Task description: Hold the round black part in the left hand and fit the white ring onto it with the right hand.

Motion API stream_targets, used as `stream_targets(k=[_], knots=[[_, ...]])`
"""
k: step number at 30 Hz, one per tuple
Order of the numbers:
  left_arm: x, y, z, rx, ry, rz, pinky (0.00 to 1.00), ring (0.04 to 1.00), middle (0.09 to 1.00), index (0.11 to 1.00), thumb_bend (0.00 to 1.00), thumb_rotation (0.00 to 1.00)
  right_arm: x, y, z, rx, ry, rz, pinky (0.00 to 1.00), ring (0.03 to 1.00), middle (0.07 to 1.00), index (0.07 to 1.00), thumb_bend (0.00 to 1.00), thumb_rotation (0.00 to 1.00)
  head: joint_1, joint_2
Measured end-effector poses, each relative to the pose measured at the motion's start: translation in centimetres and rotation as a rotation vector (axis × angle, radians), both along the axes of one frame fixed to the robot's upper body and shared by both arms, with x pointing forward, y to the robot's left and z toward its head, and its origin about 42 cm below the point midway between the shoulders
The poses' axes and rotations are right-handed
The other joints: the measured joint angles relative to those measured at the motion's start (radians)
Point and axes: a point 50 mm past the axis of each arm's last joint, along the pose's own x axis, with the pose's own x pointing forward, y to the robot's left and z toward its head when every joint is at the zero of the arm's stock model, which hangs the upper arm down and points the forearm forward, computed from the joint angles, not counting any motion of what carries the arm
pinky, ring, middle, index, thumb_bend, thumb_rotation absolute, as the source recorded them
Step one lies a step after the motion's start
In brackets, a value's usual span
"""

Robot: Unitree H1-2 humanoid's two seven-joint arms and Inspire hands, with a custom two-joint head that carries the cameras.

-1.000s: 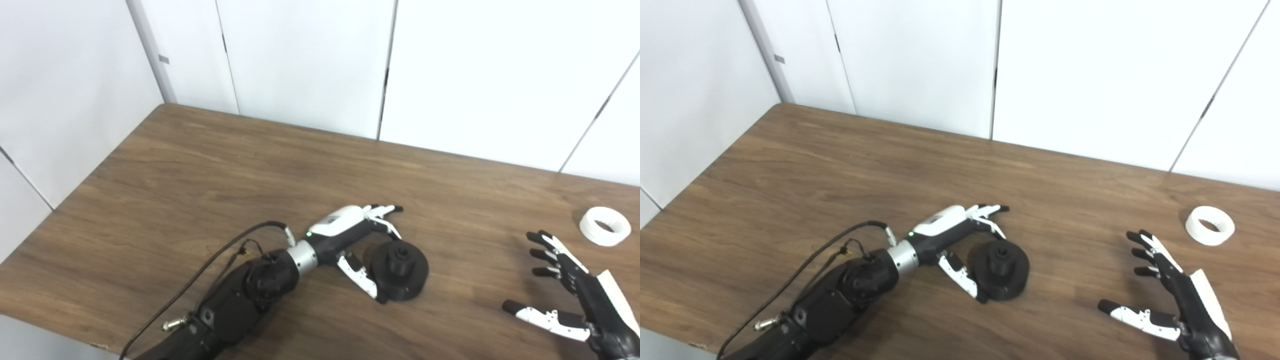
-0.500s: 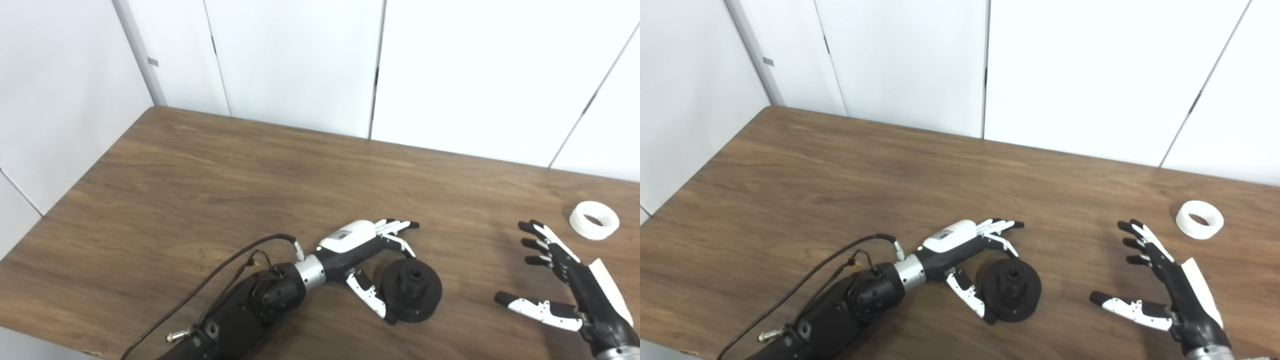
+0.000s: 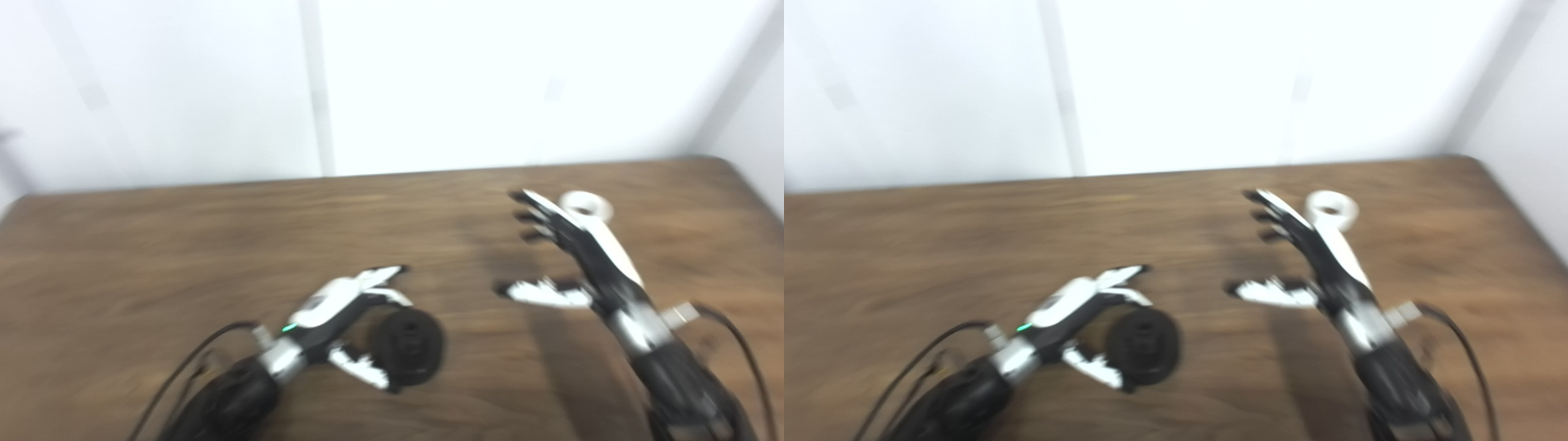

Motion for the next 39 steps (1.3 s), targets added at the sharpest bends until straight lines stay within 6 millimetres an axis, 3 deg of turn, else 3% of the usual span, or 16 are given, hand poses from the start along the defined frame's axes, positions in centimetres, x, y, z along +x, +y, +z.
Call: stream_targets(k=[5, 8, 15, 20, 25, 32, 39], knots=[[0.0, 0.7, 0.1, 0.005, -0.001, -0.015, 1.00, 1.000, 1.000, 0.489, 0.52, 0.07, 2.1, -1.8, 3.0, -0.177, -0.037, -0.076, 0.64, 0.770, 0.823, 0.826, 0.70, 0.23, -0.089, -0.043], [0.0, 1.2, -0.1, 0.005, -0.002, -0.024, 1.00, 1.000, 0.999, 0.488, 0.52, 0.07, 3.0, -2.3, 4.2, -0.296, -0.049, -0.119, 0.65, 0.784, 0.835, 0.828, 0.70, 0.27, -0.144, -0.074], [0.1, 1.8, -0.3, -0.010, -0.013, -0.049, 1.00, 1.000, 0.988, 0.487, 0.52, 0.07, 7.1, -4.3, 5.1, -0.548, 0.047, -0.195, 0.76, 0.857, 0.886, 0.846, 0.70, 0.30, -0.226, -0.123], [0.1, 2.2, -0.3, -0.014, -0.003, -0.053, 1.00, 1.000, 0.985, 0.487, 0.52, 0.07, 10.0, -5.7, 5.7, -0.641, 0.104, -0.242, 0.75, 0.861, 0.905, 0.840, 0.72, 0.29, -0.247, -0.134], [0.1, 2.5, -0.3, -0.011, 0.003, -0.055, 1.00, 1.000, 0.985, 0.487, 0.52, 0.07, 12.2, -6.8, 5.0, -0.709, 0.196, -0.252, 0.73, 0.854, 0.899, 0.817, 0.74, 0.30, -0.275, -0.147], [0.1, 2.7, -0.2, -0.007, 0.004, -0.057, 1.00, 1.000, 0.991, 0.488, 0.52, 0.07, 14.1, -8.3, 3.6, -0.752, 0.319, -0.264, 0.78, 0.881, 0.905, 0.816, 0.79, 0.31, -0.272, -0.150], [-0.1, 3.4, -0.1, -0.002, 0.008, -0.052, 1.00, 1.000, 0.990, 0.488, 0.52, 0.07, 15.0, -9.7, 2.8, -0.757, 0.430, -0.271, 0.77, 0.891, 0.914, 0.846, 0.83, 0.34, -0.266, -0.144]])
